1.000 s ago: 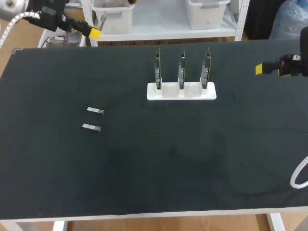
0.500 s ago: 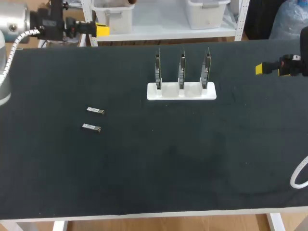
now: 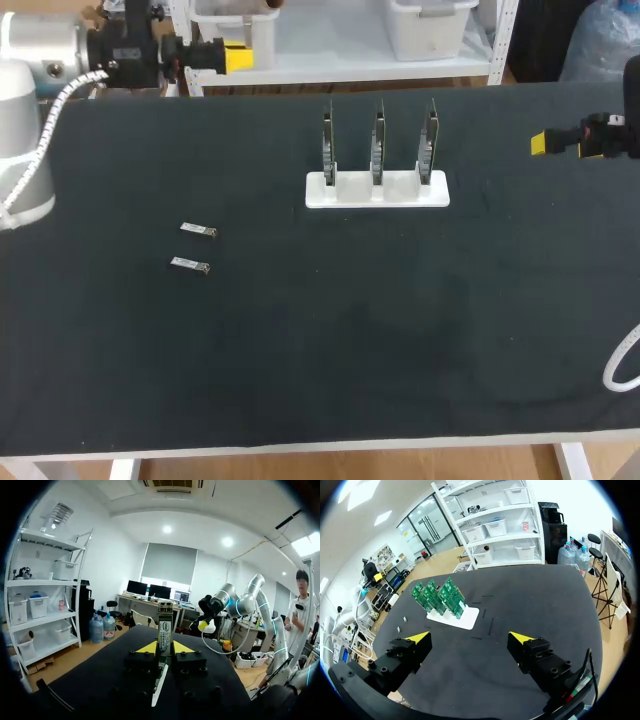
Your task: Pick up the optical module with the left hand, and insert it into the network port with the right hand.
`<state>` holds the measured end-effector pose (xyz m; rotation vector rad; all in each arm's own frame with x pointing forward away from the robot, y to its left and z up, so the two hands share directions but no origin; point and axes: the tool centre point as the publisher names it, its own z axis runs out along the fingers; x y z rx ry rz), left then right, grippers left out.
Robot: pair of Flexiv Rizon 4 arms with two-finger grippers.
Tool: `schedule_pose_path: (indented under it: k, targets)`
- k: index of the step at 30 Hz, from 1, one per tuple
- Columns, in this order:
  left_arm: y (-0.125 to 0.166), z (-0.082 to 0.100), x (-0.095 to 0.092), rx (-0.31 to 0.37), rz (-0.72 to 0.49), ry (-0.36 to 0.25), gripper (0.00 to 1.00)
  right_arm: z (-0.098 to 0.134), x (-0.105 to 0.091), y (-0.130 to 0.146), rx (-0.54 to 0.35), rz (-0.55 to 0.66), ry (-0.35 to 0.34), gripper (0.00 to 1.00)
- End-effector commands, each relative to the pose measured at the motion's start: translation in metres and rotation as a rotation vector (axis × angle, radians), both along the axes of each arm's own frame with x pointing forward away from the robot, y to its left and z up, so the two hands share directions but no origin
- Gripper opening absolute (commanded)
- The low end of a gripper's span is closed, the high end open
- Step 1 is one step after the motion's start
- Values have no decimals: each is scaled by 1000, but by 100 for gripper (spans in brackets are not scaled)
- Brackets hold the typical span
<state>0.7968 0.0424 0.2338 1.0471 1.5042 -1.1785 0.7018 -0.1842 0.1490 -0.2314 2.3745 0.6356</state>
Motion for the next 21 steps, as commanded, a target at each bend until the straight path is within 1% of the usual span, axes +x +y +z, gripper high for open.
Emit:
schedule_pose_path:
  k: [1,7,13,21]
  targets:
    - [-6,-3,0,-12,-5,3,0,1,-2,0,-2,-2,0,100]
    - [-16,-3,0,-34,-20,2,0,1,-2,0,-2,-2,0,100]
    - [-35,-5,0,-48,-57,7,0,1,-2,0,-2,-2,0,100]
    - [-57,-10,2,-43,-102,10,0,1,-2,0,-2,-2,0,100]
